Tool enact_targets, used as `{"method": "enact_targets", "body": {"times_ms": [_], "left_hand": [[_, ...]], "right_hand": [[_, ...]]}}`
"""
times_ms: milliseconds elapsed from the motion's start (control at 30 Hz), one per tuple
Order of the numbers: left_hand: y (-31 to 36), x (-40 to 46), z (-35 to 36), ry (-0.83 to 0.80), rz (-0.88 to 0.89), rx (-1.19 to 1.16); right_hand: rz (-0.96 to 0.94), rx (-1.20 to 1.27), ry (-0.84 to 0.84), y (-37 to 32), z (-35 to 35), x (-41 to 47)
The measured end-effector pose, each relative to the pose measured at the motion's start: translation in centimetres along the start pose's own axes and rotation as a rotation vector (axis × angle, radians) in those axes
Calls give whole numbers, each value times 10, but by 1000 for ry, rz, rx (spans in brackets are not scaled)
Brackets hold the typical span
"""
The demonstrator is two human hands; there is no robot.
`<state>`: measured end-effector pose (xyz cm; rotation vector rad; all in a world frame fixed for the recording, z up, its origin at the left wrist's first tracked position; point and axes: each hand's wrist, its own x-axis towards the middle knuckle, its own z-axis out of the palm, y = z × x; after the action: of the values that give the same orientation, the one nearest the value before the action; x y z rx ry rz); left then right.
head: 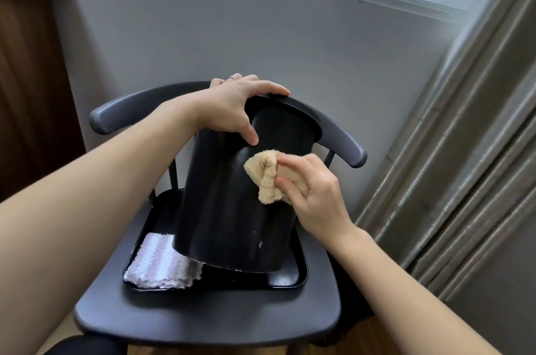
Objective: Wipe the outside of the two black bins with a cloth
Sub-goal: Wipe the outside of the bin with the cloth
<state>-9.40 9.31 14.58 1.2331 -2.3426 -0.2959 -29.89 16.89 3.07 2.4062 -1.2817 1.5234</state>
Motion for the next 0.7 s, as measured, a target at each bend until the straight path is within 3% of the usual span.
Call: {"method": "enact_targets", "body": {"times_ms": [167, 400, 600, 700], "left_hand": [[-5, -2, -2, -2, -4, -2], [-4, 1, 1, 5, 8, 13], [-10, 1, -1, 10, -5, -2], [-10, 0, -1, 15, -6, -12]], "right_hand": [[-101, -26, -128, -3, 2, -31], [44, -13, 34, -8, 4, -1], [-160, -14, -210, -14, 8, -62], [-169, -38, -200, -11, 7, -58]]}}
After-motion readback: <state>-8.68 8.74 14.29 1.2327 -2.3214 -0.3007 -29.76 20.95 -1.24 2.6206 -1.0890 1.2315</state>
